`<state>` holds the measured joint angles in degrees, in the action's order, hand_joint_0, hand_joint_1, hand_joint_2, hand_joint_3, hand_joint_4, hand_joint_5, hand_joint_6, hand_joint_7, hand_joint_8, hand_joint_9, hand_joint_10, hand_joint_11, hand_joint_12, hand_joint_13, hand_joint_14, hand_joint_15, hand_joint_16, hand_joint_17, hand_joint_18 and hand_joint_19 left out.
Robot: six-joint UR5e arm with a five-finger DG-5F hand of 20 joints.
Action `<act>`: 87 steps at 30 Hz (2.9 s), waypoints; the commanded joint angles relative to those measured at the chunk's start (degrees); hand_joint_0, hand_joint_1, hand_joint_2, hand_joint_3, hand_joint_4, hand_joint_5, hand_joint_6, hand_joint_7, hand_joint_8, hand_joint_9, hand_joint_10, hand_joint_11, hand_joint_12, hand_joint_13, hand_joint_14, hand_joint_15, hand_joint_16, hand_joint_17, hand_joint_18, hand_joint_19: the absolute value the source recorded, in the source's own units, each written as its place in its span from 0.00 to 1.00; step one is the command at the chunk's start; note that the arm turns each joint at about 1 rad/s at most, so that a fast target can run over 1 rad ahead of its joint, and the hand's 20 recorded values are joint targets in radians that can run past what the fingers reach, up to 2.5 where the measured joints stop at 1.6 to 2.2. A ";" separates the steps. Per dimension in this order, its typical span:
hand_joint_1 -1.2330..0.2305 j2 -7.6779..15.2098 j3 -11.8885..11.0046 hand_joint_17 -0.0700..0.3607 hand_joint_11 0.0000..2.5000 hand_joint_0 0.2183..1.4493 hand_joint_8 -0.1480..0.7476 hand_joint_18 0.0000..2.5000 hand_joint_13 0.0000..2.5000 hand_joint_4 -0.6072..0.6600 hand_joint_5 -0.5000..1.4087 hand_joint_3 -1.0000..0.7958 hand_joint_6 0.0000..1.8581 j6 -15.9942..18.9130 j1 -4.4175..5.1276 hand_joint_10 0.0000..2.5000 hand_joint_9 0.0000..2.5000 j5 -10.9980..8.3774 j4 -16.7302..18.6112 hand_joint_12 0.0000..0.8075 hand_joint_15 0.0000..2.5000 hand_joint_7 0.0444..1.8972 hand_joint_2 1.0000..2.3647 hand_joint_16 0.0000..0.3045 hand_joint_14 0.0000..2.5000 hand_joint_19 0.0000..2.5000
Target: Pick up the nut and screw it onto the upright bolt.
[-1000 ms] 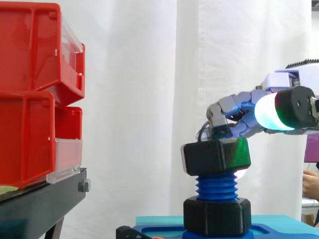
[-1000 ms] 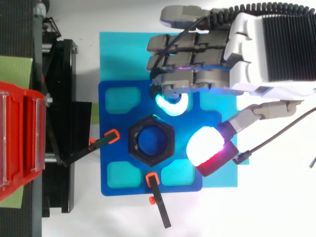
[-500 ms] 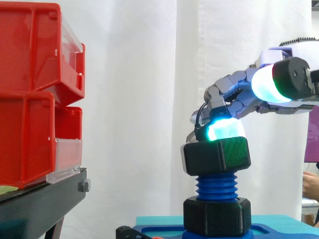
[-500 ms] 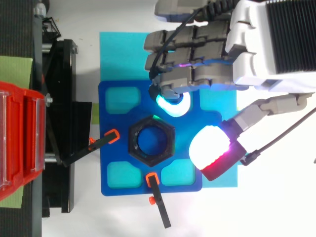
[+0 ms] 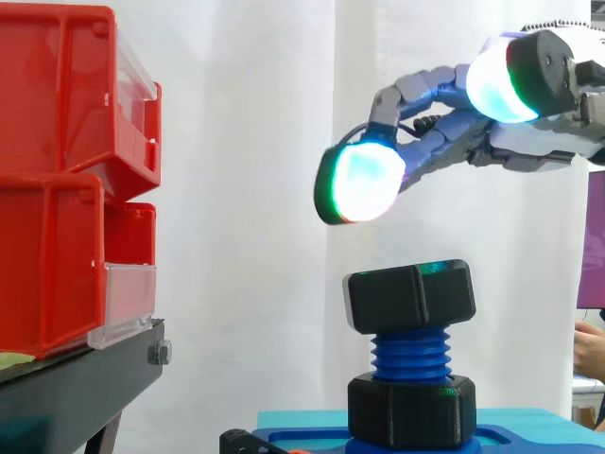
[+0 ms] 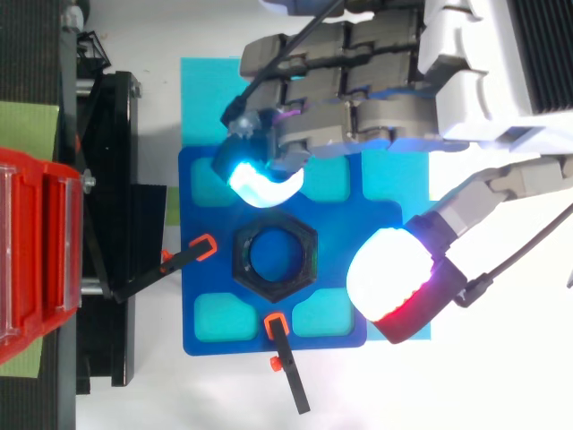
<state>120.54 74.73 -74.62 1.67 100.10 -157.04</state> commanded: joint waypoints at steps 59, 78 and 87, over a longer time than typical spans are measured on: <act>0.70 4.79 -0.91 0.24 0.00 0.25 0.40 0.07 0.22 0.60 0.21 0.28 0.27 2.02 -0.26 0.00 0.25 3.17 1.56 0.24 0.00 0.65 0.00 0.05 0.00 0.00; 0.69 4.79 -0.91 0.22 0.00 0.26 0.42 0.10 0.25 0.58 0.23 0.28 0.30 1.93 -2.19 0.00 0.30 4.84 1.56 0.21 0.00 0.73 0.00 0.04 0.00 0.00; 0.70 4.79 -3.45 0.24 0.00 0.25 0.42 0.10 0.25 0.62 0.21 0.28 0.27 1.93 -3.42 0.00 0.30 7.74 1.29 0.25 0.00 0.61 0.00 0.05 0.00 0.00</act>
<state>125.33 72.70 -72.62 -1.27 106.57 -155.55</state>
